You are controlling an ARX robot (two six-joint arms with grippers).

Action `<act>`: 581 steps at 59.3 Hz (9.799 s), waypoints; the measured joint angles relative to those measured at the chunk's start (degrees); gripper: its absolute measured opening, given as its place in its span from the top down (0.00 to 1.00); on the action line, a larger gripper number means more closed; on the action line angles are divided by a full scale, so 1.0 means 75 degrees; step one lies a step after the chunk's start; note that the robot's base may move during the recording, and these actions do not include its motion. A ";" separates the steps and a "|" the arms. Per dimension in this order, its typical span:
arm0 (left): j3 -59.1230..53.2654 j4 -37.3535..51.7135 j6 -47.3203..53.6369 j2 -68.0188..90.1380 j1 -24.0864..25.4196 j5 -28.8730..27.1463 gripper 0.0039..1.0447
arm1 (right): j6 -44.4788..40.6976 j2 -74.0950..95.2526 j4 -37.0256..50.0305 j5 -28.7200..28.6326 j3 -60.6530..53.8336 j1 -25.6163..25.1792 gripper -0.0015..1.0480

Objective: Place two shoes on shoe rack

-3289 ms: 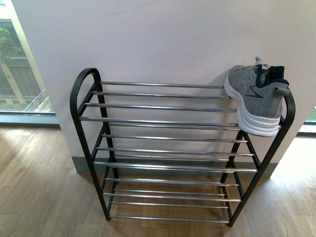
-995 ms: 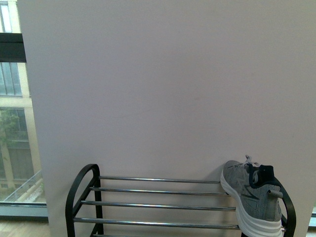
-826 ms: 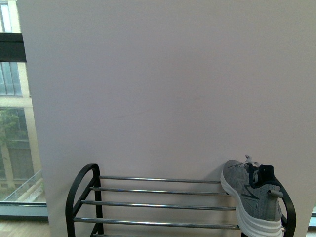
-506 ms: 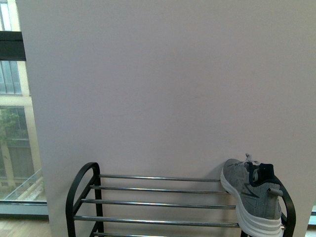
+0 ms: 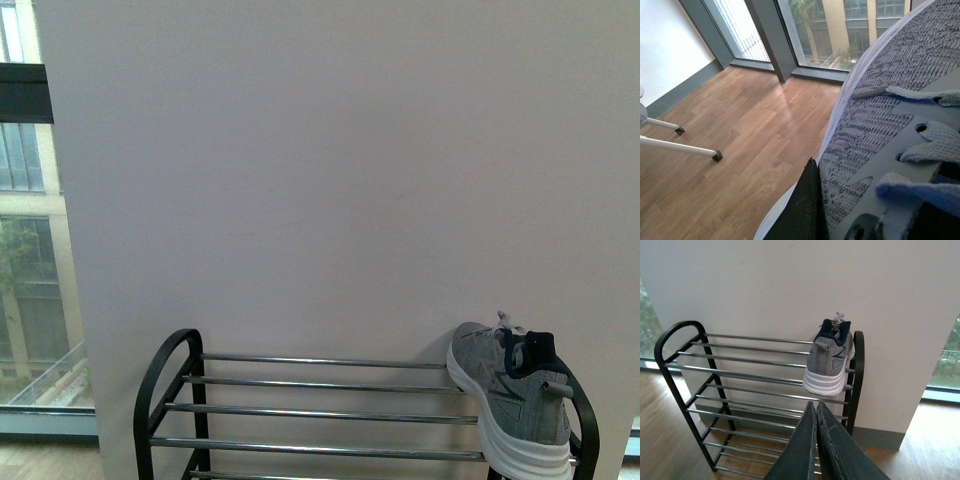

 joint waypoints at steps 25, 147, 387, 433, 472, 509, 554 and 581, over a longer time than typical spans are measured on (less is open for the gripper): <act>0.0000 0.0000 0.0000 0.0000 0.0000 0.0017 0.99 | 0.0000 0.0000 0.0000 0.0003 0.0003 0.0000 0.98; 0.0000 0.0000 0.0000 0.0000 0.0000 0.0017 0.99 | -0.0012 0.0000 0.0000 0.0000 0.0003 0.0000 0.09; 1.2479 -0.5834 -0.6024 0.9390 -0.0341 0.6665 0.99 | -0.0015 -0.0009 -0.0006 0.0003 0.0003 0.0000 0.09; 1.4632 -0.6656 -0.6621 1.0751 -0.0481 0.6857 0.99 | -0.0015 -0.0009 -0.0006 0.0003 0.0003 0.0000 0.09; 1.2852 -0.4838 -0.5217 0.9719 -0.0265 0.7087 0.40 | -0.0015 -0.0009 -0.0006 0.0000 0.0003 0.0000 0.09; 0.3882 0.2984 0.0880 0.3512 0.1641 0.6009 0.76 | -0.0017 -0.0009 -0.0006 0.0000 0.0003 0.0000 0.09; -0.0085 0.2617 0.1072 -0.0755 0.3654 0.8148 0.99 | -0.0017 -0.0009 -0.0006 -0.0003 0.0003 0.0000 0.09; -0.0434 0.0650 0.1070 -0.3034 0.3832 0.8218 0.99 | -0.0017 -0.0009 -0.0006 0.0000 0.0003 0.0000 0.09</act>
